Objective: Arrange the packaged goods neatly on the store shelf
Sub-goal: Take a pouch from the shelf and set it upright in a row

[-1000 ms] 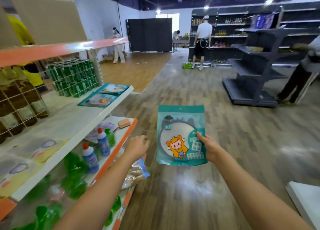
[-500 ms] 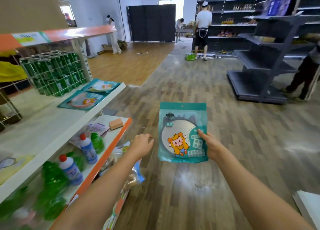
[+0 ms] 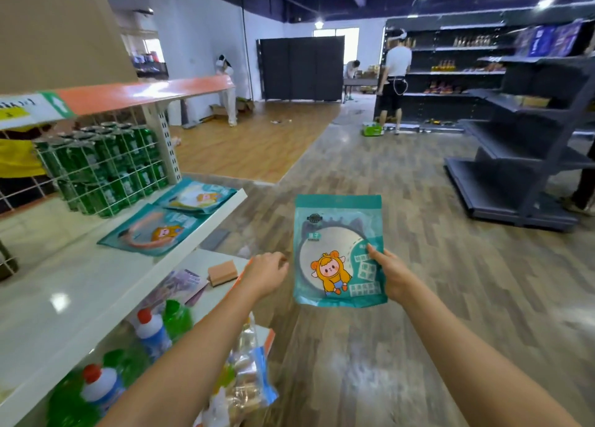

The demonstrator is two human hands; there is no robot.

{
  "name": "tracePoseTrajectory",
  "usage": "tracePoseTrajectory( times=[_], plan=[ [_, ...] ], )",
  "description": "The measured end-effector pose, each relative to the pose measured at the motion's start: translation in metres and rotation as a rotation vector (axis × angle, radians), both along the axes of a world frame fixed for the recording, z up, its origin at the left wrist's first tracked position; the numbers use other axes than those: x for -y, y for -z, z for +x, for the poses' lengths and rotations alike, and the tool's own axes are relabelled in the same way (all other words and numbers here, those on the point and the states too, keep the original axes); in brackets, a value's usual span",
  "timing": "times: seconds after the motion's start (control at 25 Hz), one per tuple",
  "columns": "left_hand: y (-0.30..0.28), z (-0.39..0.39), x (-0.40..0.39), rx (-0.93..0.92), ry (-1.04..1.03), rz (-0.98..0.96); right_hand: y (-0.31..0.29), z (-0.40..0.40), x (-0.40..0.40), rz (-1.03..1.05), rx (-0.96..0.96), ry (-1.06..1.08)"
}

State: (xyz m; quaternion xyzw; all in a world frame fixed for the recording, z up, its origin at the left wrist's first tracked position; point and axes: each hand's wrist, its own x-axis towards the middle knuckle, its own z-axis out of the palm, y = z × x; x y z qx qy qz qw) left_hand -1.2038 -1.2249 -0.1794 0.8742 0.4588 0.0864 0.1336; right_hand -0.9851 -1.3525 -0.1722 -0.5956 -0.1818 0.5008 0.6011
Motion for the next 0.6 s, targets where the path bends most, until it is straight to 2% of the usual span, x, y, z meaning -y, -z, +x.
tracePoseTrajectory(
  times=[0.36, 0.6],
  plan=[
    [0.009, -0.009, -0.071, -0.043, -0.167, -0.073, 0.014, 0.015, -0.113, -0.017, -0.041, -0.159],
    [-0.006, 0.008, -0.119, 0.066, -0.337, -0.112, 0.002, 0.032, -0.203, -0.014, -0.019, -0.347]
  ],
)
